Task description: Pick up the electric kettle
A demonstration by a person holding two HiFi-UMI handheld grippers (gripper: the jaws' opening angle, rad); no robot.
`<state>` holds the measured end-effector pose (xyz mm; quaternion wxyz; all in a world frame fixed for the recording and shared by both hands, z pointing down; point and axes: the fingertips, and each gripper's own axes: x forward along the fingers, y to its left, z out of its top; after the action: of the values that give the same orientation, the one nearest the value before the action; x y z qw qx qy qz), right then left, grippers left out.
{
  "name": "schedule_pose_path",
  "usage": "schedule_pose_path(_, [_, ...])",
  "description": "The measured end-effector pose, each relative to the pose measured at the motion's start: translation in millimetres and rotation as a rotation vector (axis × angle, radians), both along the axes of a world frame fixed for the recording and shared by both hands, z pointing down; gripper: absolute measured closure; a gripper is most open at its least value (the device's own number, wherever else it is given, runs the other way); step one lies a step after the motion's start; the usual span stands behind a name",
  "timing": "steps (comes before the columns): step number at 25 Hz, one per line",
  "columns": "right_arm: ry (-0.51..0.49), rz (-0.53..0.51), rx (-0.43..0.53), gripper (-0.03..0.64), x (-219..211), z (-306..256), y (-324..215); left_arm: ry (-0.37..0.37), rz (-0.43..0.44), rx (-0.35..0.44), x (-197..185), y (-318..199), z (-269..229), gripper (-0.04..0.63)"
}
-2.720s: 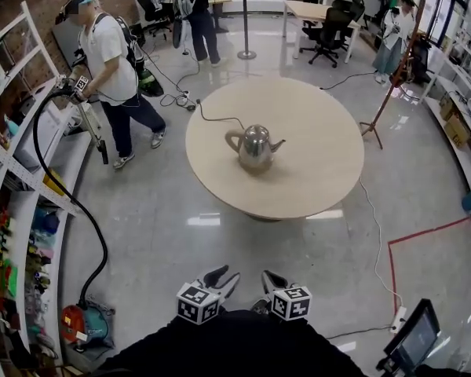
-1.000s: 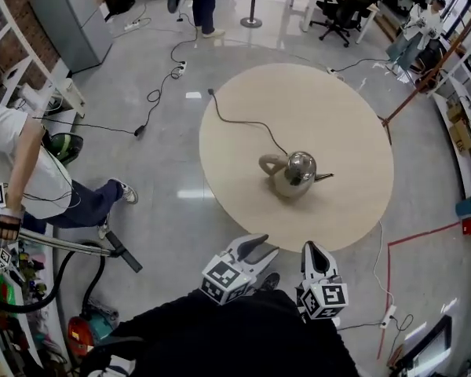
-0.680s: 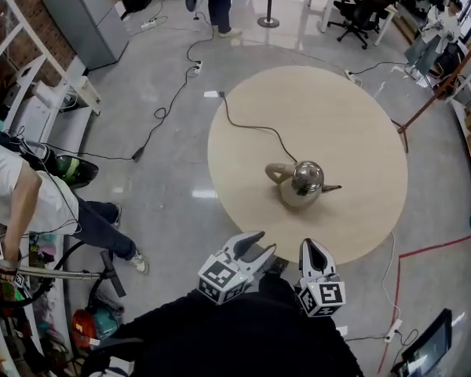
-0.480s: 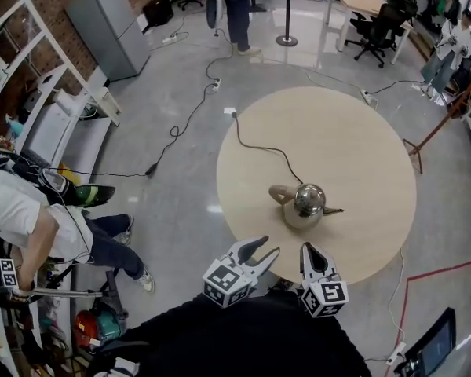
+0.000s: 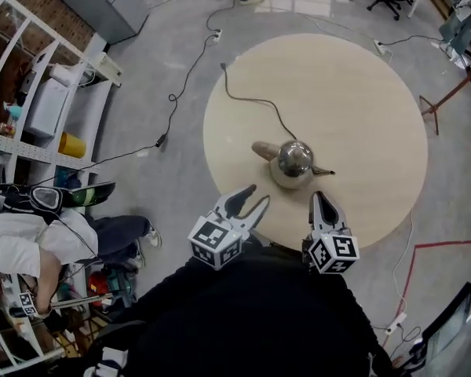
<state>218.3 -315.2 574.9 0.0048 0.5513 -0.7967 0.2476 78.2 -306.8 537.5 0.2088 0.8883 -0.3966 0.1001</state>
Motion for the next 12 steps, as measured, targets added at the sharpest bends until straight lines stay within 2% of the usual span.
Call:
schedule_pose_path(3, [-0.034, 0.031, -0.055, 0.601, 15.4, 7.2, -2.3, -0.012, -0.014, -0.034, 7.2, -6.1, 0.5, 0.420])
schedule_pose_path(6, [-0.027, 0.080, -0.071, 0.598, 26.3, 14.2, -14.1, -0.020, -0.013, -0.029, 8.3, -23.8, 2.4, 0.420])
schedule_pose_path(7, [-0.022, 0.095, -0.080, 0.587, 28.4, 17.9, -16.9, -0.029, -0.008, -0.021, 7.5, -29.5, 4.0, 0.420])
schedule_pose_path(9, [-0.011, 0.126, -0.103, 0.517, 32.1, 27.6, -22.2, -0.052, 0.008, -0.003, 4.9, -42.4, 9.6, 0.420])
schedule_pose_path(12, [0.015, 0.174, -0.132, 0.503, 34.5, 43.1, -34.8, -0.107, 0.040, 0.021, -2.7, -68.2, 25.8, 0.420])
